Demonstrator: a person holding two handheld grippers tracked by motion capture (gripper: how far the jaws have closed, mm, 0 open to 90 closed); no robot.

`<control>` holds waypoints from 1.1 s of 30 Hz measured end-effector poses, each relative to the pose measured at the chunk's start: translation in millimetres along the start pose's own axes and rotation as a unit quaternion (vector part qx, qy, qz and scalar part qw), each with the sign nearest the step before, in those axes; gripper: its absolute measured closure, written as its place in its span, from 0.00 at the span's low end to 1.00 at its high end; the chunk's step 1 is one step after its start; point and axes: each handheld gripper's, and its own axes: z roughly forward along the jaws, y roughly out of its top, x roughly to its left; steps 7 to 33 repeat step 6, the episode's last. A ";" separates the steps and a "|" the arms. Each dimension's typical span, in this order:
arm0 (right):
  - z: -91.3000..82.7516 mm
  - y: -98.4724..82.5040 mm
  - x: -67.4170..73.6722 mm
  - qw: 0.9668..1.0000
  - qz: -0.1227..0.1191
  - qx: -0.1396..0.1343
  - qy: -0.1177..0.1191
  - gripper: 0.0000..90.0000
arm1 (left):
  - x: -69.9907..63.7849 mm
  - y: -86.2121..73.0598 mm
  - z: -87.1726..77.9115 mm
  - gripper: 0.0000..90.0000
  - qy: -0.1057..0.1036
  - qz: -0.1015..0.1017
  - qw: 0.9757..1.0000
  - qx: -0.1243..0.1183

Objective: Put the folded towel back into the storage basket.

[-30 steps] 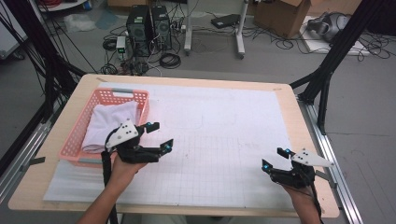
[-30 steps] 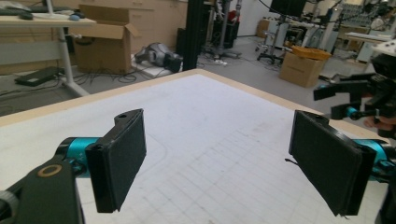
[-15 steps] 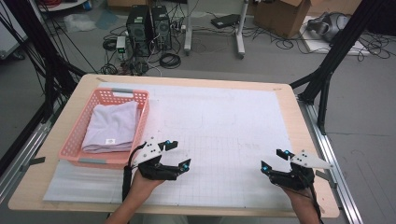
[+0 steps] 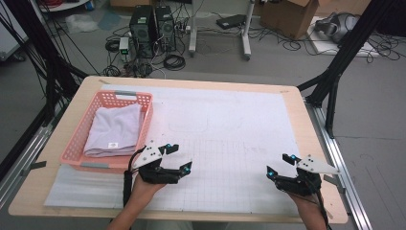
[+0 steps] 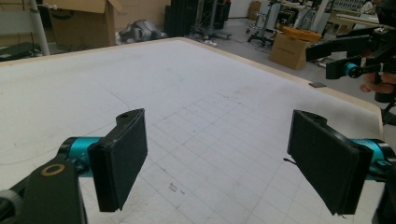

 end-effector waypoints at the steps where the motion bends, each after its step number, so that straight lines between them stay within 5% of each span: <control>1: 0.4 0.0 0.1 1.000 0.000 0.000 0.000 0.25 | 0.1 0.0 0.0 0.23 0.000 0.000 1.000 0.000; 33: 0.7 0.6 0.6 1.000 -0.001 0.000 0.002 0.25 | 0.5 0.2 -0.5 0.23 0.002 -0.001 1.000 -0.001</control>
